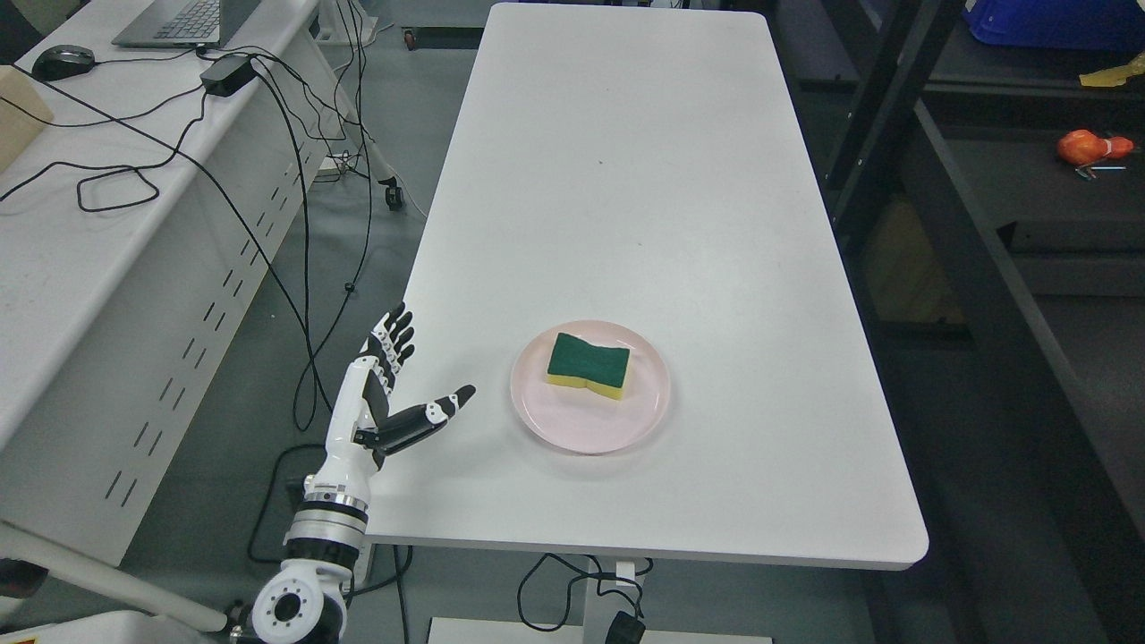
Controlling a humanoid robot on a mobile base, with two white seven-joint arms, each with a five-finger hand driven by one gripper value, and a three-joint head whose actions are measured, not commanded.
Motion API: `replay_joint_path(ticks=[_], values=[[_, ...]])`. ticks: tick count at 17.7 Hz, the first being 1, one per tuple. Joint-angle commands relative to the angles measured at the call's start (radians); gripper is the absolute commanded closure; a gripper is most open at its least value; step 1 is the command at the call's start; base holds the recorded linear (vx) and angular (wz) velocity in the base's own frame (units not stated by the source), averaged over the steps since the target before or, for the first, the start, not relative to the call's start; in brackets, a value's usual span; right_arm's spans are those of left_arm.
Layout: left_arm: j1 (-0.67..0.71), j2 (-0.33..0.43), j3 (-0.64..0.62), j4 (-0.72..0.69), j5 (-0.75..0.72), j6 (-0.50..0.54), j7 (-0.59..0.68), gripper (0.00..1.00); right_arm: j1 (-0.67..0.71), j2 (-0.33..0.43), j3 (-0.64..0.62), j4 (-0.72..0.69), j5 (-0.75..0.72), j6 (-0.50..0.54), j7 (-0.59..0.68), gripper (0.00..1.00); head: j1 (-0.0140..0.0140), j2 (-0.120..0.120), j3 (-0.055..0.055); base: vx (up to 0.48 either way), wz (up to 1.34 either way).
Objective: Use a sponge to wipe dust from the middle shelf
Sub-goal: 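Raise the left hand and reach toward the sponge on the pink plate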
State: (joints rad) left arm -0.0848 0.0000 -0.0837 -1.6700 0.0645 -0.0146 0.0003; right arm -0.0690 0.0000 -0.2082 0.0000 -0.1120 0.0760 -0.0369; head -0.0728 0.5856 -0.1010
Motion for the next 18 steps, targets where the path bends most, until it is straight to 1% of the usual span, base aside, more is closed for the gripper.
replay_joint_path(ticks=[1,4,5,7,8,10,11,12,13,14,16,18], values=[[0.000,0.017,-0.004,-0.002,0.000,0.002,0.001,0.01,0.000,-0.017,0.000,-0.017,0.000,0.001,0.000,0.00,0.0000,0.000,0.000,0.000,0.00],[-0.010,0.017,0.005,0.000,-0.002,-0.007,0.000,0.01,0.000,-0.017,0.001,-0.017,0.000,0.001,0.000,0.00,0.0000,0.000,0.000,0.000,0.00],[-0.033,0.036,0.008,0.003,-0.002,-0.019,0.000,0.01,0.000,-0.017,0.000,-0.017,0.000,0.001,0.000,0.00,0.0000,0.000,0.000,0.011,0.00],[-0.096,0.141,0.005,0.038,-0.018,-0.076,0.000,0.02,0.000,-0.017,0.000,-0.017,-0.001,0.001,0.000,0.00,0.0000,0.000,0.000,0.005,0.00],[-0.127,0.182,0.005,0.064,-0.044,-0.087,0.000,0.02,0.000,-0.017,0.000,-0.017,0.000,0.001,0.000,0.00,0.0000,0.000,0.000,0.000,0.00],[-0.214,0.282,0.002,0.128,-0.142,-0.122,-0.014,0.02,0.000,-0.017,0.000,-0.017,0.000,0.001,0.000,0.00,0.0000,0.000,0.000,0.008,0.00],[-0.243,0.320,-0.001,0.145,-0.185,-0.151,-0.043,0.02,0.000,-0.017,0.000,-0.017,0.000,0.001,0.000,0.00,0.0000,0.000,0.000,0.015,0.00],[-0.278,0.362,-0.004,0.159,-0.256,-0.181,-0.099,0.02,0.000,-0.017,0.001,-0.017,0.000,0.001,0.000,0.00,0.0000,0.000,0.000,0.000,0.00],[-0.308,0.386,-0.010,0.164,-0.353,-0.212,-0.159,0.02,0.000,-0.017,0.000,-0.017,0.000,0.001,0.000,0.00,0.0000,0.000,0.000,0.000,0.00],[-0.326,0.390,-0.013,0.164,-0.447,-0.240,-0.207,0.02,0.000,-0.017,0.000,-0.017,0.000,0.001,0.000,0.00,0.0000,0.000,0.000,0.000,0.00],[-0.394,0.393,-0.045,0.162,-0.647,-0.358,-0.337,0.02,0.000,-0.017,0.000,-0.017,0.000,0.001,0.000,0.00,0.0000,0.000,0.000,-0.006,0.00],[-0.453,0.396,-0.099,0.161,-0.765,-0.453,-0.434,0.05,0.000,-0.017,0.000,-0.017,0.000,0.001,0.000,0.00,0.0000,0.000,0.000,-0.015,0.00]])
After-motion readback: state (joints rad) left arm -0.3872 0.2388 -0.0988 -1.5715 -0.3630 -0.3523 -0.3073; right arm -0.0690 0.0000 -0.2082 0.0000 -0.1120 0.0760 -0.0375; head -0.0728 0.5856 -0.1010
